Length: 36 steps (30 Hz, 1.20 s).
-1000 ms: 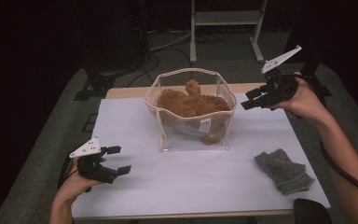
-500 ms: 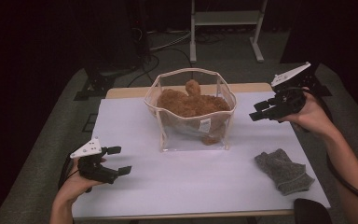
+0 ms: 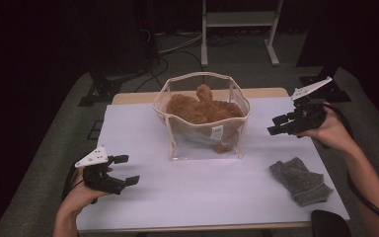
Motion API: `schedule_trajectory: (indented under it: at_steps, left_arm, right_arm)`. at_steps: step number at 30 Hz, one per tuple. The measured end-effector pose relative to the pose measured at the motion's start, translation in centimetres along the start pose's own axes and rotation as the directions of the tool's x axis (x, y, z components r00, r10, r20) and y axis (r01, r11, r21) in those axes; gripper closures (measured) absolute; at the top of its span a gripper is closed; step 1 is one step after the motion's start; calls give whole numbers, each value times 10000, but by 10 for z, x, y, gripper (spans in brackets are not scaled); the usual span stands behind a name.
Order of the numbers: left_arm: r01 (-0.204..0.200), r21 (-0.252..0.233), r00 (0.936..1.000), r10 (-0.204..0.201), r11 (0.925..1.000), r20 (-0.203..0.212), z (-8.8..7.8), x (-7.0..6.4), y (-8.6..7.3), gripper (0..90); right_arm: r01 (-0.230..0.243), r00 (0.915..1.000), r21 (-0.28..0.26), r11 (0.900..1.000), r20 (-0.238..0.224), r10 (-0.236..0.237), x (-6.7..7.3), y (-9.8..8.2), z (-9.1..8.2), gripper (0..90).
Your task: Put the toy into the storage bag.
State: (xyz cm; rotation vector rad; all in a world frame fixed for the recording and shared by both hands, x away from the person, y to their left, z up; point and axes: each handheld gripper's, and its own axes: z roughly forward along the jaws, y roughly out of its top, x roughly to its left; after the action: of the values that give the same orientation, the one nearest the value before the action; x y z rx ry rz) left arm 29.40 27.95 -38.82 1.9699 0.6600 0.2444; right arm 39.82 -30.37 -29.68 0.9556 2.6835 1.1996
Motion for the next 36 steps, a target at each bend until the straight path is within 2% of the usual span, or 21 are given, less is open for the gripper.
schedule_trajectory:
  at_steps: [22,36]
  left_arm:
    - [-15,63,10000,15,10000,55,3,-1,0,85]
    - [-1,142,10000,0,9999,83,6,-1,-1,85]
  right_arm:
    - [-669,9976,44,9977,-183,670,-7,-42,16,408]
    - [-1083,9938,-152,9940,-282,1079,-10,-66,23,400]
